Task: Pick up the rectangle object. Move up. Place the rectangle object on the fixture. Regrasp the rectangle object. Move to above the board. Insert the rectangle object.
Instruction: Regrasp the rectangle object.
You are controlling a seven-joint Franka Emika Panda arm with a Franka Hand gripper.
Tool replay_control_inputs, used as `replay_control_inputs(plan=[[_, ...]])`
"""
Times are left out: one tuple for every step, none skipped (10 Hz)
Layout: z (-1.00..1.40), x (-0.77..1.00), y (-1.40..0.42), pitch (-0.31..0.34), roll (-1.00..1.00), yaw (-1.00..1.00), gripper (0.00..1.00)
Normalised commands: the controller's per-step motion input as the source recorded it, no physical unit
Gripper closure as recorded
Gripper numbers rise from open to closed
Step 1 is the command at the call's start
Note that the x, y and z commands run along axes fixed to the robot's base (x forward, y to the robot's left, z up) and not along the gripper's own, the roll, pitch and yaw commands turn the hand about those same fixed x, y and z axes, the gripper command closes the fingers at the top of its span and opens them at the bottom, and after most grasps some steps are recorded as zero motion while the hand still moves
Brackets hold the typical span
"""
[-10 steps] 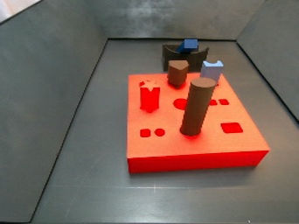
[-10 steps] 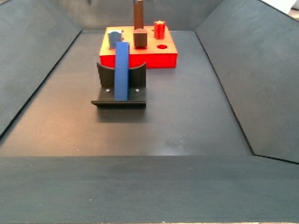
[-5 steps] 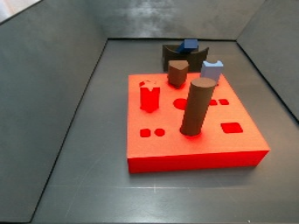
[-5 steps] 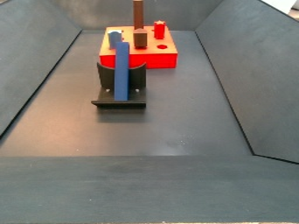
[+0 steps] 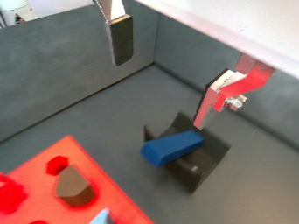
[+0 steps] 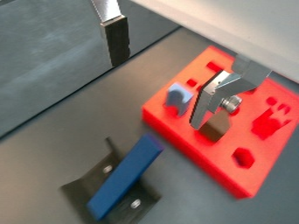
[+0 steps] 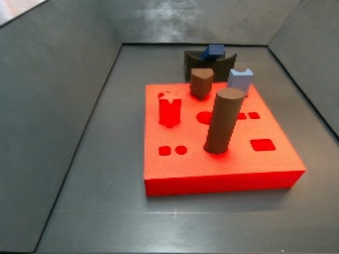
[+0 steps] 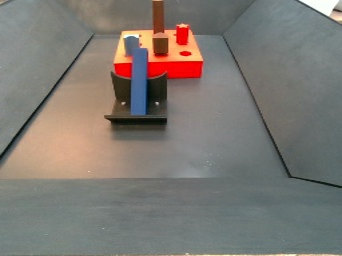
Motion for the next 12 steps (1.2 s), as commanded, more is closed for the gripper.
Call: replay_control_inputs(plan=[[0.01, -0.01, -0.02, 0.005, 1.00, 0.04, 0.00], [0.01, 0.00, -0.02, 0.013, 1.00, 0.04, 0.00], [0.00, 0.02, -0.02, 0.018, 1.00, 0.04, 0.00], [0.00, 0.02, -0.02, 0.024, 1.00, 0.04, 0.00], [0.00, 0.04, -0.03, 0.036, 1.00, 0.05, 0.00], [0.00, 0.06, -0.03, 0.047, 1.00, 0.05, 0.00], [0.00, 0.07, -0.03, 0.069, 1.00, 0.06, 0.00], [0.00, 0.08, -0.04, 0.090, 1.00, 0.07, 0.00], [-0.01, 0.09, -0.04, 0.119, 1.00, 0.08, 0.00], [0.00, 0.09, -0.04, 0.142, 1.00, 0.10, 0.00], [-0.01, 0.09, -0.04, 0.173, 1.00, 0.15, 0.00], [-0.01, 0.09, -0.05, 0.167, 0.88, 0.16, 0.00]])
